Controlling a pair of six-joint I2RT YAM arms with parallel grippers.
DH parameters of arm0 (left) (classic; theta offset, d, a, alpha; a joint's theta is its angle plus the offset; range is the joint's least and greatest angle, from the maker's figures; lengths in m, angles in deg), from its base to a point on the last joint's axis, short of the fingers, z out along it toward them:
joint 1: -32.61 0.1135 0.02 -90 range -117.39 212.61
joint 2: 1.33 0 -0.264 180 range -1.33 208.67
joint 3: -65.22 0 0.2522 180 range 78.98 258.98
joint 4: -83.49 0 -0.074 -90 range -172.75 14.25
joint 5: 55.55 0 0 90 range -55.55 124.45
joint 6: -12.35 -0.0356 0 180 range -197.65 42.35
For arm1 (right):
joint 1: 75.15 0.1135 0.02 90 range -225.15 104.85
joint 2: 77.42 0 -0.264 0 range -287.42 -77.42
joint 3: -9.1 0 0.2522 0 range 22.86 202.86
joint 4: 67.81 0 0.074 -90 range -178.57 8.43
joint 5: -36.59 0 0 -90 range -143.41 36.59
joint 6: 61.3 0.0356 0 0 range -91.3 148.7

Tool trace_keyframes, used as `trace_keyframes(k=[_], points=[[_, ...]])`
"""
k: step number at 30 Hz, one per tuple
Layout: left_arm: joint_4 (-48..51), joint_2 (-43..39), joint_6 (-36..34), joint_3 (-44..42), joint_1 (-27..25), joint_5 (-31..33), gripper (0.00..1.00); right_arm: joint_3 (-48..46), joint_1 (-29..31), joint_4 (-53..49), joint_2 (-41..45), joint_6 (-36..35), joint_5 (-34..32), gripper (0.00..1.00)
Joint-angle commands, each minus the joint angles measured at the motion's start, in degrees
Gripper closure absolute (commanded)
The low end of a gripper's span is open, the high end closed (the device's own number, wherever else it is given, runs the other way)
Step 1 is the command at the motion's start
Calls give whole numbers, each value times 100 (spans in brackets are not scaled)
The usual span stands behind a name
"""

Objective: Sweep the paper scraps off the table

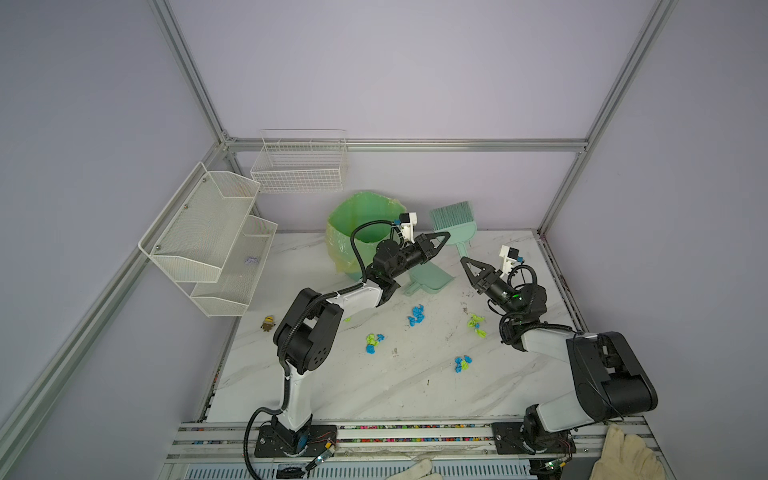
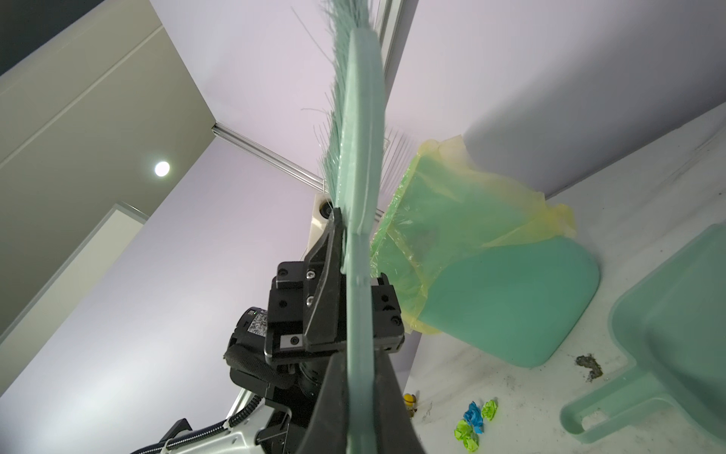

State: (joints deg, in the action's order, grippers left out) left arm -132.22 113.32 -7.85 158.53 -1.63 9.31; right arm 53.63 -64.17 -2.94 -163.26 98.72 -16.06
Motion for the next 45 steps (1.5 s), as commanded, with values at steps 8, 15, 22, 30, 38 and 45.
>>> trace_keyframes(k=[8,15,22,30,38,45], points=[[1274,-717,-987,-283,-39,233,72,70,31,-693,573,-538,-137,100],[2232,-1372,-1570,-670,-60,652,46,228,18,-2097,1164,-1223,-338,100],[3222,-2002,-2321,-929,-174,793,26,736,0,-4033,1549,-2204,-735,100],[5224,-2734,-3877,-1002,-453,1492,0,1751,0,-6435,1852,-3656,-1613,100],[6689,-2941,-4617,-1073,-483,2103,1,2527,0,-7969,1918,-4497,-2718,100],[7332,-2444,-5057,-935,-370,1609,5,2549,-4,-8060,1821,-4615,-2664,100]])
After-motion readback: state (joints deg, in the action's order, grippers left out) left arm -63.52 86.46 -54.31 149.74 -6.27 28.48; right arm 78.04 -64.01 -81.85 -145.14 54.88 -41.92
